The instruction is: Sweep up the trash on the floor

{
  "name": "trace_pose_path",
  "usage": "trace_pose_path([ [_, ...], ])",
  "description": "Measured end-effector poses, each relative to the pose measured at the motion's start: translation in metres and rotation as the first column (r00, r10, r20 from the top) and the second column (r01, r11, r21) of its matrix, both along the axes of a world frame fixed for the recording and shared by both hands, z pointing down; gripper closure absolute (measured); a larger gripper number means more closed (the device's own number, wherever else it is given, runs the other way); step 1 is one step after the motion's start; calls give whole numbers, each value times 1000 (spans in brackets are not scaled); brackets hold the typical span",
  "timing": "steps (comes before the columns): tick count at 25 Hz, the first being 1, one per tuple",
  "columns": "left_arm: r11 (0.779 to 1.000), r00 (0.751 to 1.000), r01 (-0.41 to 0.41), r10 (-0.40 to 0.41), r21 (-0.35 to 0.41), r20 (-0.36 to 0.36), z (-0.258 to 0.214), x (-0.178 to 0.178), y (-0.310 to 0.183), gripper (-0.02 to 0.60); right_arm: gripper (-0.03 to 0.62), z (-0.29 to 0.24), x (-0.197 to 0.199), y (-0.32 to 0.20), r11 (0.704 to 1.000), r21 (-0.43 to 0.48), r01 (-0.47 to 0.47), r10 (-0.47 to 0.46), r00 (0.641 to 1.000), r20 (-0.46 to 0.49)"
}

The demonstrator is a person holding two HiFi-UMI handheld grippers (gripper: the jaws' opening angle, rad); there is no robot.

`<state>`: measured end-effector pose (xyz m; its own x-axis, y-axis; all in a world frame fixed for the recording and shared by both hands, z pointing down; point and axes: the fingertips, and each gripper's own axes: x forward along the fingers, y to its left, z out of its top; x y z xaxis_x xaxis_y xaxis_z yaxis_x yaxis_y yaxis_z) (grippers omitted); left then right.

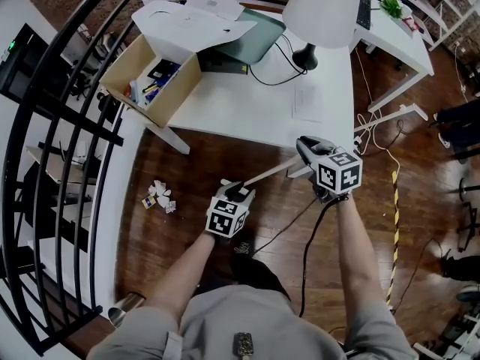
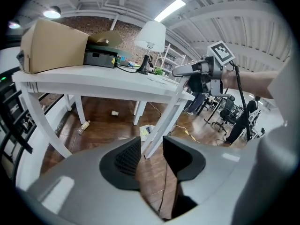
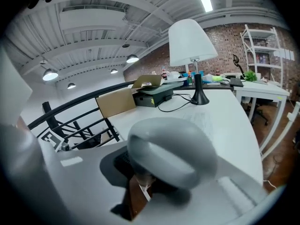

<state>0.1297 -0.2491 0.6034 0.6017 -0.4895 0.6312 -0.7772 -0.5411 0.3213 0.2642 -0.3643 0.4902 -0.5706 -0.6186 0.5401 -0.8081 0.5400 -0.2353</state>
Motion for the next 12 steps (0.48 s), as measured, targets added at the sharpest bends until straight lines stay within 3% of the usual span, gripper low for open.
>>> trace_pose_path([
  [6, 1000, 1000, -11, 11, -5, 3, 3, 12, -7, 428, 553, -9, -32, 4, 983, 4, 182, -182, 983, 26],
  [12, 1000, 1000, 12, -12, -16, 1, 9, 10, -10, 428, 553, -20, -76, 3, 926, -6, 379, -378, 925, 43],
])
